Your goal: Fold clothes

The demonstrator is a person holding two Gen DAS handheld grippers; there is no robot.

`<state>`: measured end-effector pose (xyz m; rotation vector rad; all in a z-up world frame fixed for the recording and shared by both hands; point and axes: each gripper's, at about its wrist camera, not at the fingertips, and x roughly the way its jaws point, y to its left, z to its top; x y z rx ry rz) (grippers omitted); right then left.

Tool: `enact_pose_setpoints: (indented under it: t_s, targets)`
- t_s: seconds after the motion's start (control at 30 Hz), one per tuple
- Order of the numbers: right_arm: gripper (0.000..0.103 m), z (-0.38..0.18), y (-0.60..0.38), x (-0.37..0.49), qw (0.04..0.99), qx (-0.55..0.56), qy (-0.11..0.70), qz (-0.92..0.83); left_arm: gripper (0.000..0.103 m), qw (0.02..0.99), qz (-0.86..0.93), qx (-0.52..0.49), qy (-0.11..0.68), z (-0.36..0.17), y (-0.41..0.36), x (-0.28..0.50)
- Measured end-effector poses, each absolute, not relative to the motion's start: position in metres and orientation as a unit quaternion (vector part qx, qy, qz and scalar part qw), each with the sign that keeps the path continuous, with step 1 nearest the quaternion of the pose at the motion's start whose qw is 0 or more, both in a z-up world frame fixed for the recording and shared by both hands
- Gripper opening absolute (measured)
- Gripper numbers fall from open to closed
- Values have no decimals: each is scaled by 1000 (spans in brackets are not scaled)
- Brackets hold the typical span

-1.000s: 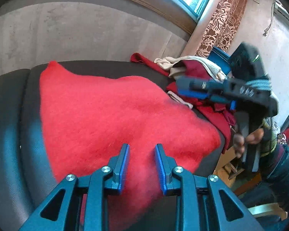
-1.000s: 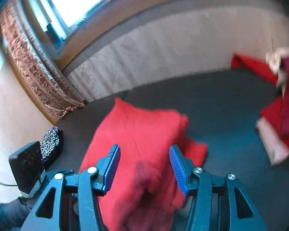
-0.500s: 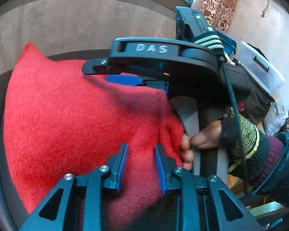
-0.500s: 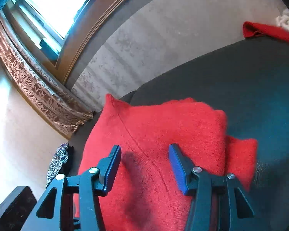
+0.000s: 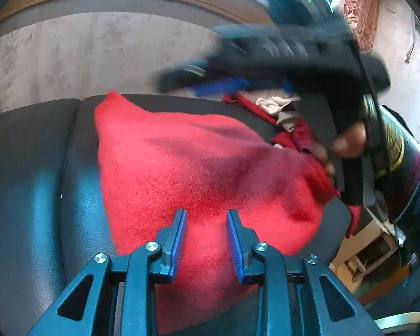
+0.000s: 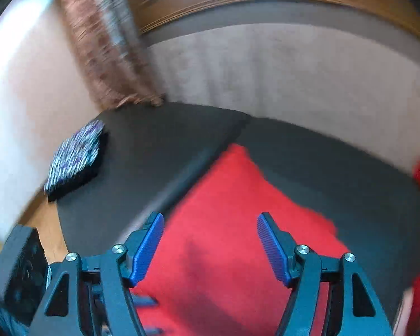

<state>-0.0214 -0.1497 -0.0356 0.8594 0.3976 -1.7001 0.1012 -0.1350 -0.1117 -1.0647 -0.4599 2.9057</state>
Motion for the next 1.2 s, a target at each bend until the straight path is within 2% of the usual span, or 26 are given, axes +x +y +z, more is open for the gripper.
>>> enact_pose_setpoints:
  t_s: [0.1, 0.17, 0.23, 0.4, 0.53, 0.73, 0.83, 1.07, 1.2]
  targets:
    - [72, -62, -193, -18, 579, 384, 206, -689, 29, 12, 923, -362, -132, -125, -123, 97]
    - [76, -108, -215, -29, 559, 454, 234, -653, 29, 12, 925, -363, -113, -130, -116, 97]
    - [80, -119, -210, -32, 572, 447, 218, -652, 29, 24, 924, -365, -113, -132, -116, 96]
    - [83, -121, -166, -56, 554, 473, 165, -665, 28, 64, 917, -371, -131, -136, -116, 88]
    - [84, -128, -149, -73, 547, 479, 105, -678, 28, 54, 919, -376, -106, -135, -107, 82]
    - [91, -115, -154, -66, 537, 495, 106, -675, 28, 51, 918, -381, -100, -128, -109, 88]
    - [99, -93, -127, -60, 538, 496, 97, -675, 27, 47, 917, -383, -104, -125, -110, 93]
    - [99, -89, 0, -17, 539, 508, 131, -659, 27, 42, 921, -361, -141, -111, -123, 114]
    - [99, -118, 58, -3, 439, 535, 214, -690, 28, 31, 913, -392, -110, -125, -111, 126]
